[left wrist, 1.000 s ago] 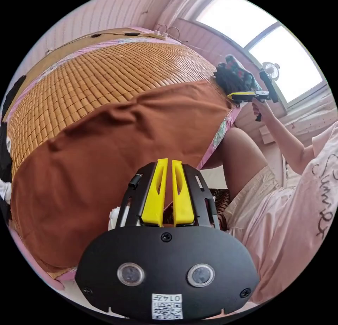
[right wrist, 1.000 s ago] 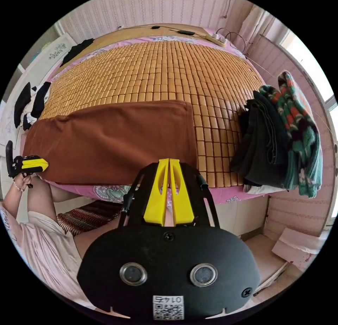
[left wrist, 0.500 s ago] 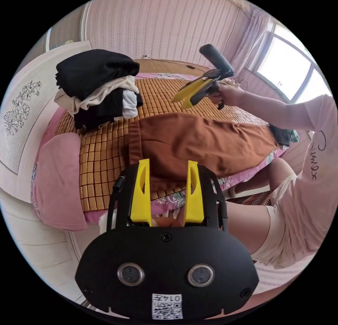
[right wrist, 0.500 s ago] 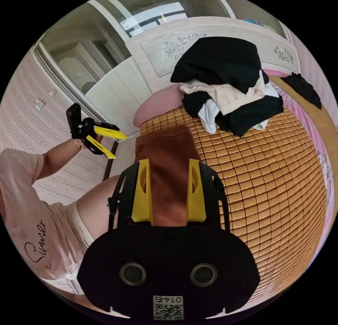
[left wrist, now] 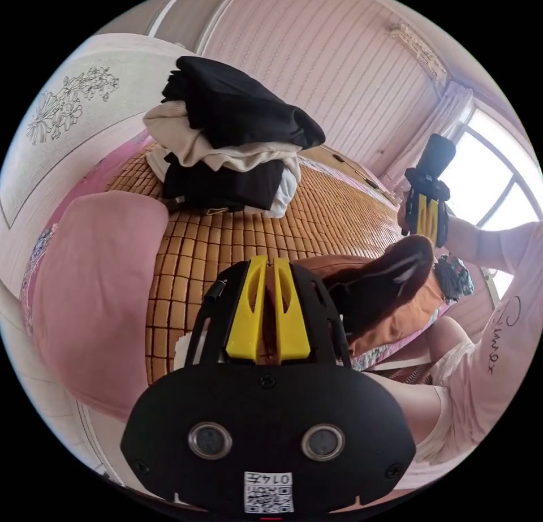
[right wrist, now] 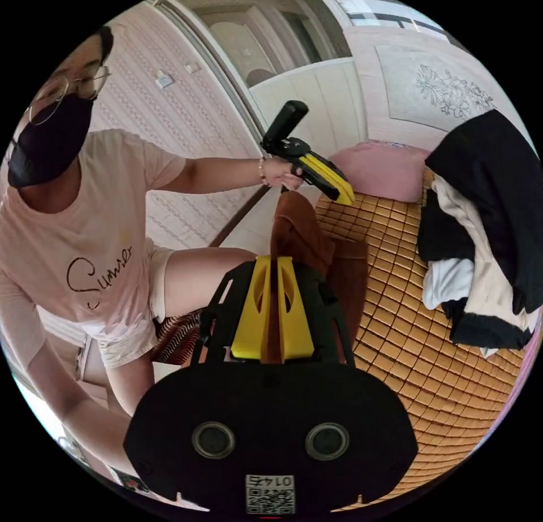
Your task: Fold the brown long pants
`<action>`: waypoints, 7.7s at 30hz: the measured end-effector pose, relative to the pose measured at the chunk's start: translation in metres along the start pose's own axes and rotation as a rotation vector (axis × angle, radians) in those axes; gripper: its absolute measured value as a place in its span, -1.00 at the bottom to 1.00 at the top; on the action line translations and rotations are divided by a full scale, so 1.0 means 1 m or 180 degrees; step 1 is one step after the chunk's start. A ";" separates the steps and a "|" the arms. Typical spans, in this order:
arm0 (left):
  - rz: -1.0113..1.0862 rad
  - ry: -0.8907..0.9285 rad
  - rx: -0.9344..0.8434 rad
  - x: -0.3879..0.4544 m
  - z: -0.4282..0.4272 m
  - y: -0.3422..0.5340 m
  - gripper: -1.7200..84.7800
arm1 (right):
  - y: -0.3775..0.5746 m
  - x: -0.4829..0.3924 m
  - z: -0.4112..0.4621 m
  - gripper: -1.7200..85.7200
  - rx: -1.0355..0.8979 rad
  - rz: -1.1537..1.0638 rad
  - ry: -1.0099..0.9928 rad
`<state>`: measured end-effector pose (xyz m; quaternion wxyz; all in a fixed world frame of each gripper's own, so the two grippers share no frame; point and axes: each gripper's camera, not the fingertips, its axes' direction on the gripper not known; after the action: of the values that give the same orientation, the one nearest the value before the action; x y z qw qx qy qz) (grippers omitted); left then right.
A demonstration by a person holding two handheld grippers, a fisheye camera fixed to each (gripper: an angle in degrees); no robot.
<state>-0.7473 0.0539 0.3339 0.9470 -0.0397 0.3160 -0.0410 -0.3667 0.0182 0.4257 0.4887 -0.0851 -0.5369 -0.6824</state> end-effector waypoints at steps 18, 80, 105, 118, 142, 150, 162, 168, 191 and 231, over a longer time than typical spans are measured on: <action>0.0352 0.0651 -0.1446 -0.033 -0.016 0.016 -0.98 | -0.027 0.206 0.161 -0.83 -0.0996 0.1365 0.0459; 0.1855 0.0069 -0.1756 0.478 0.264 0.126 -0.98 | 0.215 -0.014 -0.059 -0.97 -0.1346 0.3365 0.2084; 0.0267 -0.0733 -0.1606 0.376 0.274 0.089 -0.98 | 0.597 -0.608 -0.229 -0.67 0.2358 0.7293 0.2692; 0.0311 -0.0852 -0.1878 0.365 0.322 0.082 -0.98 | 0.600 -0.651 -0.267 -0.91 0.1512 0.7370 0.3166; 0.0716 0.0995 -0.1616 0.471 0.423 0.057 -0.98 | 0.418 -0.748 -0.460 -0.92 0.3179 0.3548 0.3639; -0.0087 0.0725 -0.1312 0.367 0.343 0.068 -0.98 | 0.276 -0.486 -0.252 -0.84 0.0874 0.3642 0.1661; 0.0276 0.0806 -0.1182 0.381 0.362 0.046 -0.97 | 0.229 -0.386 -0.165 -0.76 0.0174 0.3815 0.2160; 0.0607 0.0855 -0.1291 0.412 0.378 0.029 -0.86 | 0.225 -0.398 -0.195 -0.92 0.0896 0.3657 0.2162; 0.0965 0.0099 -0.1645 0.456 0.401 0.081 -0.90 | 0.338 -0.188 -0.225 -0.80 0.0187 0.3860 0.2011; 0.0545 0.0483 -0.1773 0.438 0.373 0.093 -0.83 | 0.414 -0.126 -0.187 -0.84 0.0038 0.2787 0.1434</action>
<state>-0.1689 0.1197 0.3617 0.8734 -0.2679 0.3872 0.1244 0.0878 -0.0392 0.5371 0.8341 -0.1502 -0.3357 -0.4113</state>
